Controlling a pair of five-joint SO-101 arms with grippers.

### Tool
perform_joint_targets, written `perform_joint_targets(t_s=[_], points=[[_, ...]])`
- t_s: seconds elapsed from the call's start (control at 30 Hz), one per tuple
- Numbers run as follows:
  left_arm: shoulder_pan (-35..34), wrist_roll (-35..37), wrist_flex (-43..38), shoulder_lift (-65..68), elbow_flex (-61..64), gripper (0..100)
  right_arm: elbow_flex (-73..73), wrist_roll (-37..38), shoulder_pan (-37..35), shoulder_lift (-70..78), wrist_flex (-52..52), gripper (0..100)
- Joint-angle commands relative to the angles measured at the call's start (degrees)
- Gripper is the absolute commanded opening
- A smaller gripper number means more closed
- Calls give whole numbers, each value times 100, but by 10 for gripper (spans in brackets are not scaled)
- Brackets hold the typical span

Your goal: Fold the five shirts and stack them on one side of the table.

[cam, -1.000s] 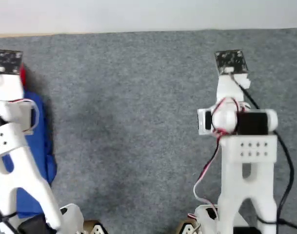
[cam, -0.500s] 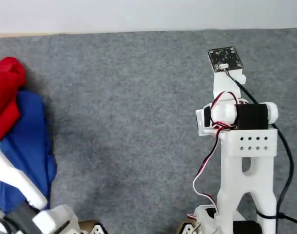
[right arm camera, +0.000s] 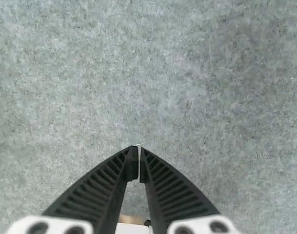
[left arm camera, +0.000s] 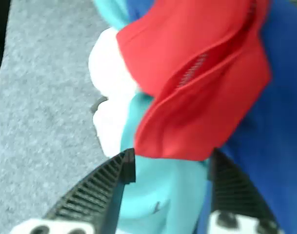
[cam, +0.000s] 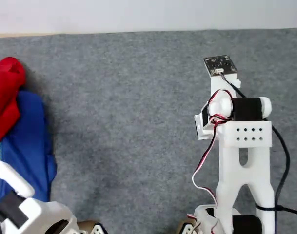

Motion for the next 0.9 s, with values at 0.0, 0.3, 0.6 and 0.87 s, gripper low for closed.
perform_joint_targets(t_s=[0.0, 0.3, 0.6, 0.87], points=[[-185, -26, -149, 202, -356, 270, -70, 62, -4, -13, 215, 19], [-343, -26, -132, 1037, -936, 273, -62, 62, -4, -4, 224, 19], [35, 26, -114, 1407, -927, 268, -62, 70, -4, -4, 224, 19], [334, 237, -114, 1433, -910, 178, -62, 70, -4, -4, 224, 17]])
